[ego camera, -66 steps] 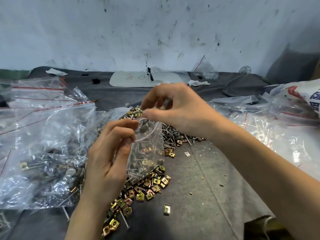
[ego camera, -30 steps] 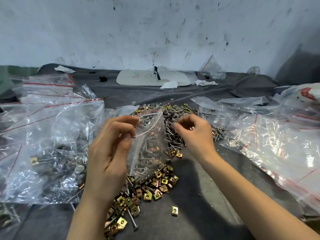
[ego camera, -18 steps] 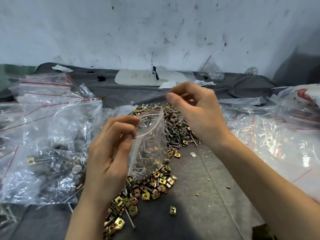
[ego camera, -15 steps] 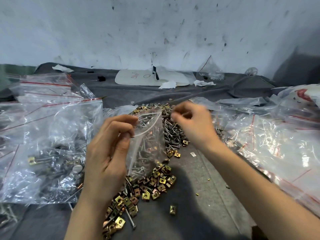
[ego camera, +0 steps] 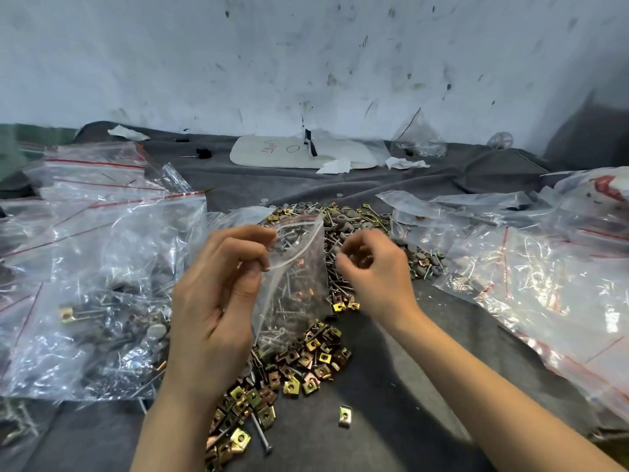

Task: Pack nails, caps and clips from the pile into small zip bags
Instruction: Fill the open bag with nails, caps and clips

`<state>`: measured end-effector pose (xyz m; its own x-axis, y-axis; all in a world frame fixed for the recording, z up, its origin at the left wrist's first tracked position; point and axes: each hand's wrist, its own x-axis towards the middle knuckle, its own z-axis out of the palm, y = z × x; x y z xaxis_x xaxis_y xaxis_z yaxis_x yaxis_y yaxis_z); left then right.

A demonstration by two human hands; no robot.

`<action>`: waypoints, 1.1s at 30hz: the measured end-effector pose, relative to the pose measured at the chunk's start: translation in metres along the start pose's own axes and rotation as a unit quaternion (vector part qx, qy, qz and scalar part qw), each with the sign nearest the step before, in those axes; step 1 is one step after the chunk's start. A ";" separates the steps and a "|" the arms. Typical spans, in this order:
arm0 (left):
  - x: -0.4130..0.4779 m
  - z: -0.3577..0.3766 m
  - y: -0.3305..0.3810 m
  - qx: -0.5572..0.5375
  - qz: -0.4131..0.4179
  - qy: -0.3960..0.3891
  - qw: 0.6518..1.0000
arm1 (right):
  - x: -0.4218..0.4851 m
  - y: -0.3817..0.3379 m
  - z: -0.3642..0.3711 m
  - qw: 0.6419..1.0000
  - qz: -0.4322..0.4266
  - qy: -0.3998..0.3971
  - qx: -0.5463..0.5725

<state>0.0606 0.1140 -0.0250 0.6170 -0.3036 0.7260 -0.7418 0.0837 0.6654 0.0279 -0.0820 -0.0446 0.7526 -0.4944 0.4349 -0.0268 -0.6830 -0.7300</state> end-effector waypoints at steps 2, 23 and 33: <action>0.000 0.002 0.000 0.003 0.004 -0.005 1.000 | 0.007 -0.024 -0.014 0.994 0.004 0.005 0.107; 0.000 0.002 -0.002 0.005 0.008 -0.004 1.000 | 0.034 -0.002 0.012 0.986 -0.041 -0.093 -0.133; 0.001 0.001 -0.002 0.014 0.012 -0.004 1.000 | 0.034 -0.003 0.016 0.976 -0.133 -0.053 -0.165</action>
<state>0.0623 0.1127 -0.0262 0.5963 -0.3094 0.7408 -0.7640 0.0647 0.6420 0.0641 -0.0887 -0.0363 0.8248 -0.2305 0.5164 -0.0186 -0.9237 -0.3826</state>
